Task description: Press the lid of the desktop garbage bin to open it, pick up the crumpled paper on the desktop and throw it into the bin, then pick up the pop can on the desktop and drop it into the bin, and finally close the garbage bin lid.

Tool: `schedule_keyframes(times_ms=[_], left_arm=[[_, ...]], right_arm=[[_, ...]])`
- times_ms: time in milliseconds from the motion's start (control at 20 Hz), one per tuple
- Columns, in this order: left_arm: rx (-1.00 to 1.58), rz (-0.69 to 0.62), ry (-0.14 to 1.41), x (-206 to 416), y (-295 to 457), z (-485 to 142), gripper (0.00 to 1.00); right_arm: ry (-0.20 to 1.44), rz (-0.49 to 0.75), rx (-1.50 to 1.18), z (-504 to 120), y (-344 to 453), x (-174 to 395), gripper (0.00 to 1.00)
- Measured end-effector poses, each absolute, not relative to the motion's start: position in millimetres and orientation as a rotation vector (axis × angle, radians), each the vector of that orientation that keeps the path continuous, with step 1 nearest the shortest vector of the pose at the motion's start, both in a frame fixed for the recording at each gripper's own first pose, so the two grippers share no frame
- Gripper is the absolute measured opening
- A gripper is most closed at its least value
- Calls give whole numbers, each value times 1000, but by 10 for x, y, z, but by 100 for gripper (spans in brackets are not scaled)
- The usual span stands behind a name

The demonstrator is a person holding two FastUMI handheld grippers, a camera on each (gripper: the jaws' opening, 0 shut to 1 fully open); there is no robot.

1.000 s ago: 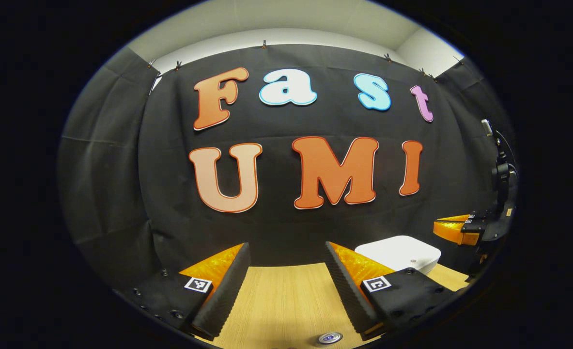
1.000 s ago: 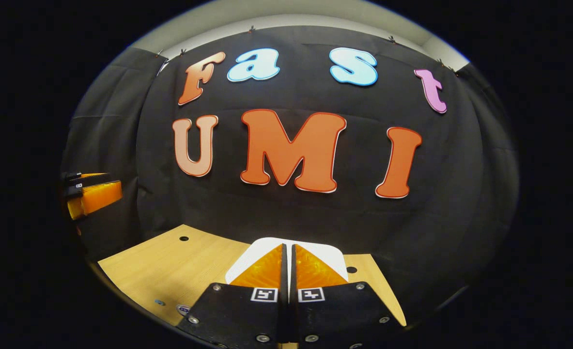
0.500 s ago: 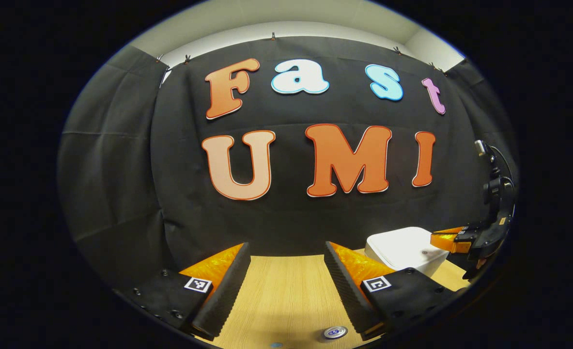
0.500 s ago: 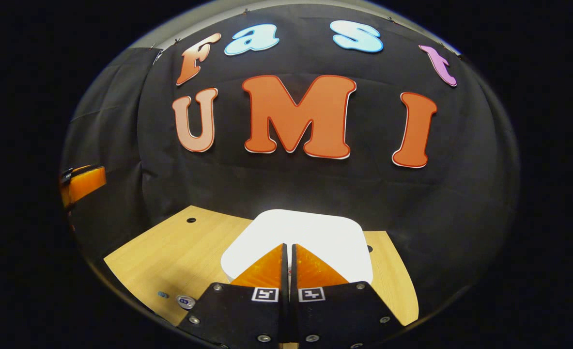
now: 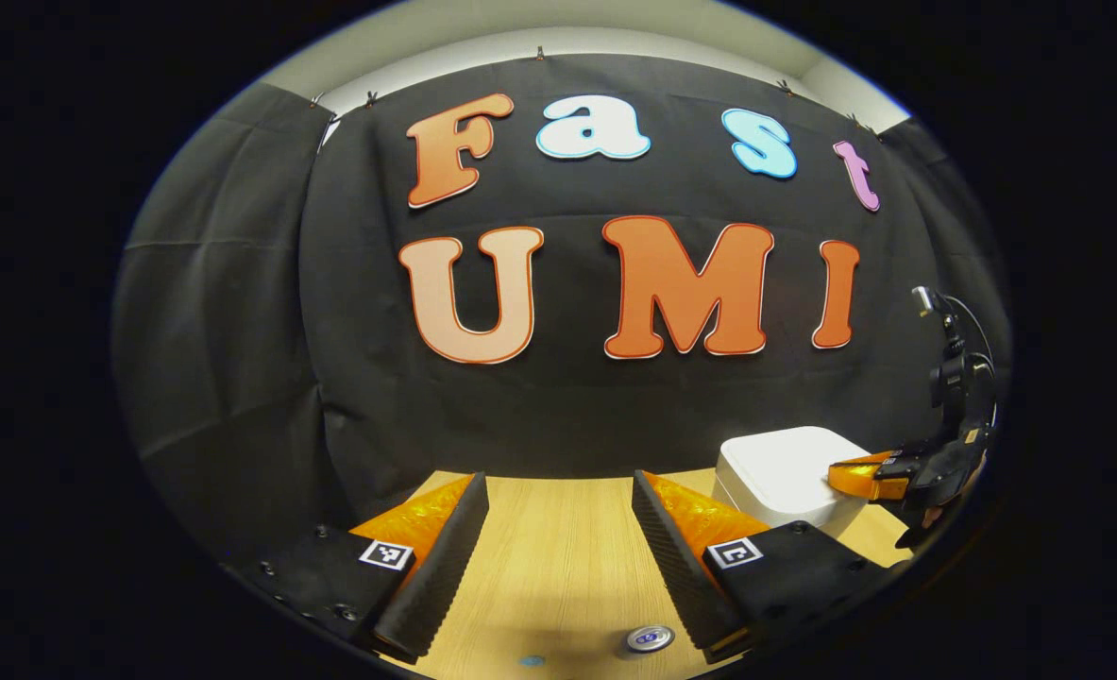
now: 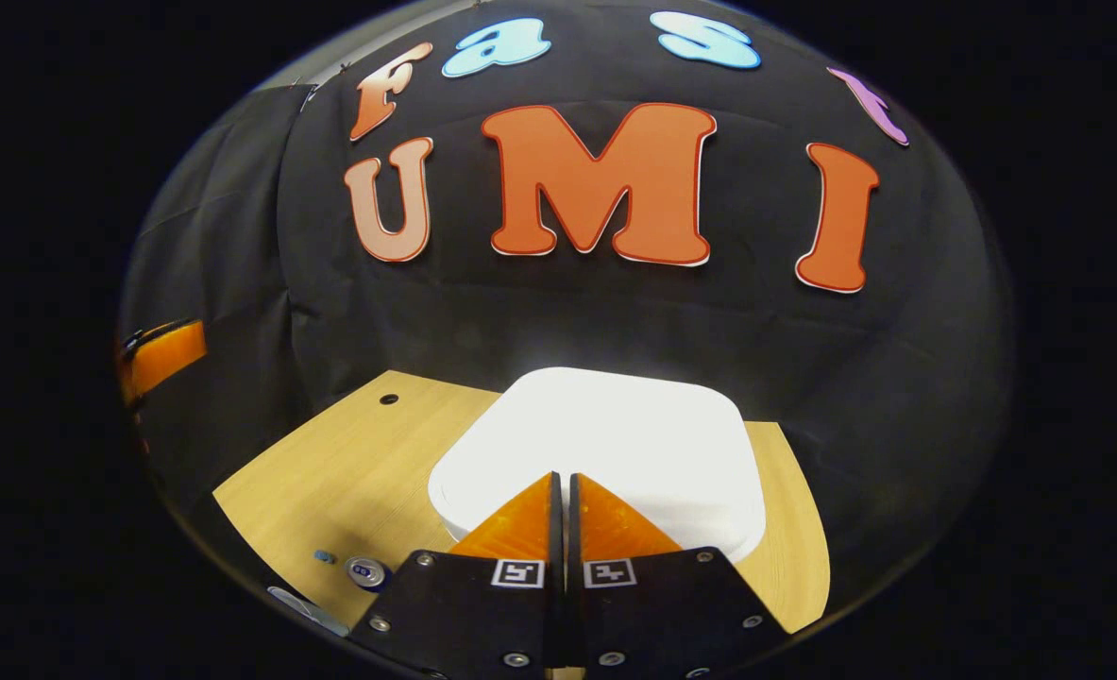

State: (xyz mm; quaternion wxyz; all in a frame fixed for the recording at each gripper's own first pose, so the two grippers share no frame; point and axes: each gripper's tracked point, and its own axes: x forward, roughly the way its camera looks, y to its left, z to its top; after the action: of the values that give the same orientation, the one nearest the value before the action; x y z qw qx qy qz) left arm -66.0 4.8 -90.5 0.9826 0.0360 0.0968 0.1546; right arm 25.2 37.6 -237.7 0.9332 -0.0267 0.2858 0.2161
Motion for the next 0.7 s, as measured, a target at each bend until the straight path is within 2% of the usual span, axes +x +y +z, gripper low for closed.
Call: schedule_keyframes(times_ms=[300,700], left_arm=[[31,314,231,-659,-24,-1039,97],[38,367,224,-709,36,-1019,98]], right_arm=[[616,448,-48,-2376,355,244,1],[400,539,-146,-2093,509,211,2]])
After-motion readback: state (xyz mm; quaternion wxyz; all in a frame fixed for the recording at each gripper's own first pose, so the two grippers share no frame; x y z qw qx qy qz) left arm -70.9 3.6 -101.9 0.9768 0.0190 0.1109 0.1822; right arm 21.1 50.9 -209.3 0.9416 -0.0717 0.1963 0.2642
